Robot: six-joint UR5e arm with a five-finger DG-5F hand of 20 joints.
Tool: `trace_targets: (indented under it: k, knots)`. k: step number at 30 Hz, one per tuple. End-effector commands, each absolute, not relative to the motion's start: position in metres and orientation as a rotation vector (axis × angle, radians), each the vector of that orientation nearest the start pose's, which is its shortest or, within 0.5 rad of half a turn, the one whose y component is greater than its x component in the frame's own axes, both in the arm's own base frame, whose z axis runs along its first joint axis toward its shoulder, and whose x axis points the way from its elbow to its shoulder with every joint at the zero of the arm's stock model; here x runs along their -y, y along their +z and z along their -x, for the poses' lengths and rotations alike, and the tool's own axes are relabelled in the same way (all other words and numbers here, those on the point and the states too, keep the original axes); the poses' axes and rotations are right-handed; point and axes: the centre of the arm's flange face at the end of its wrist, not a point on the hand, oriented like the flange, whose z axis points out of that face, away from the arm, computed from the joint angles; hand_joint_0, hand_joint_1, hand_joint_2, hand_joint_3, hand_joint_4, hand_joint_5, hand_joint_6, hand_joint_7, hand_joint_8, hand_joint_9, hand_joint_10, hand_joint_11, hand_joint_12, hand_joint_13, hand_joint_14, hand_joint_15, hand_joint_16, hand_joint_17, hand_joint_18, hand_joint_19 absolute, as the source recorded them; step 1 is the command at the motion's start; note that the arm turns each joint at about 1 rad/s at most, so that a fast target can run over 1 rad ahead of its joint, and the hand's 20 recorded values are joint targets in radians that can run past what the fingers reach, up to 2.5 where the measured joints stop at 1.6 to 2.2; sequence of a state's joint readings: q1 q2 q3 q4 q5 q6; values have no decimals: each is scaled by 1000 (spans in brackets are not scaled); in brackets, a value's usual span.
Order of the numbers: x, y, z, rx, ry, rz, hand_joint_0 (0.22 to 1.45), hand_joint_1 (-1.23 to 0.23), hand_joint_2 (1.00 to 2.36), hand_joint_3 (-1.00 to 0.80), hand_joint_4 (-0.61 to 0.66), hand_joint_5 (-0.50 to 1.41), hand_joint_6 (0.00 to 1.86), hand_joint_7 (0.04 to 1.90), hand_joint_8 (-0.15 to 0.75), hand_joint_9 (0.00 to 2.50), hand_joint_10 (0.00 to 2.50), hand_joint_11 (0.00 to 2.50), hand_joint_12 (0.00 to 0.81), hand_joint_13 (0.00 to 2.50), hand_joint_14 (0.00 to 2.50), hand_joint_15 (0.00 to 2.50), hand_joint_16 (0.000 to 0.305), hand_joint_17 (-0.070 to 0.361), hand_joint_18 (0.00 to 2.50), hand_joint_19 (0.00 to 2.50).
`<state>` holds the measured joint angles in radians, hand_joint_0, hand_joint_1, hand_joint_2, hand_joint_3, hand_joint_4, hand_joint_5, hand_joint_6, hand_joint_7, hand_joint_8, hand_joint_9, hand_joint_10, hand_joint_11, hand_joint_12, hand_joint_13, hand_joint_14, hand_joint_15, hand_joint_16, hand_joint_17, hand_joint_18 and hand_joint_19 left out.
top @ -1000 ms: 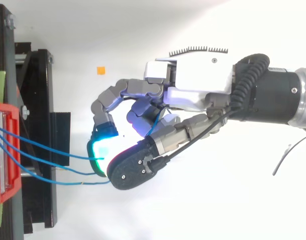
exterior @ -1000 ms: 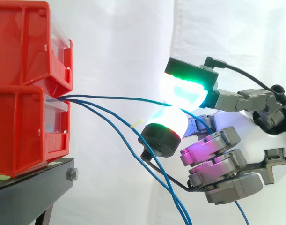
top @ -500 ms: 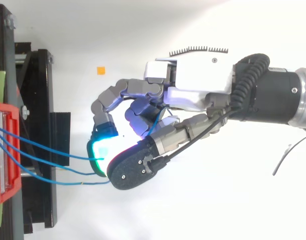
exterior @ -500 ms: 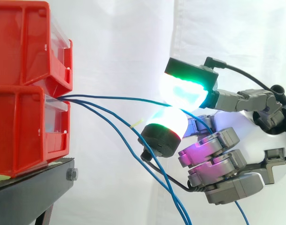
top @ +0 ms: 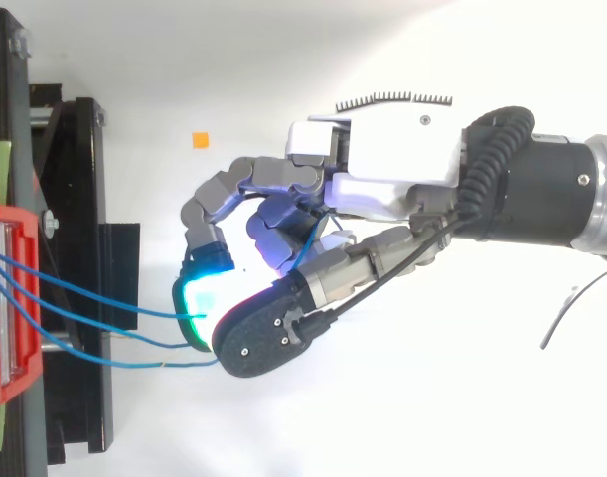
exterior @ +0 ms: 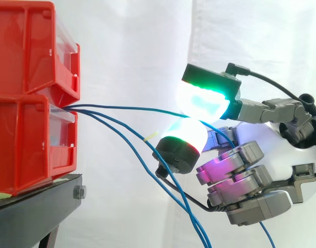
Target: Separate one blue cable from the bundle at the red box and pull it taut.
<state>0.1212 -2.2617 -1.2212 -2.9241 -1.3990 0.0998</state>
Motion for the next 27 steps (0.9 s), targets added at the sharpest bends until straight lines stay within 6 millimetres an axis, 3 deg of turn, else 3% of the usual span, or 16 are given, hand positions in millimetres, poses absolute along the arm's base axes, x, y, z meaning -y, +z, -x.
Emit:
trace_targets:
  k: [1,27]
  knots:
    - [62,247,-738,-1215,1167,-1384,726,-746,1020,-234,-17,-175,936,1165,297,696,2500,1415,392,713,2500,1678,32,72,1343,2201]
    - [62,247,-738,-1215,1167,-1384,724,-748,1019,-234,-20,-174,936,1166,298,683,2500,1437,394,711,2500,1646,32,71,1339,2185]
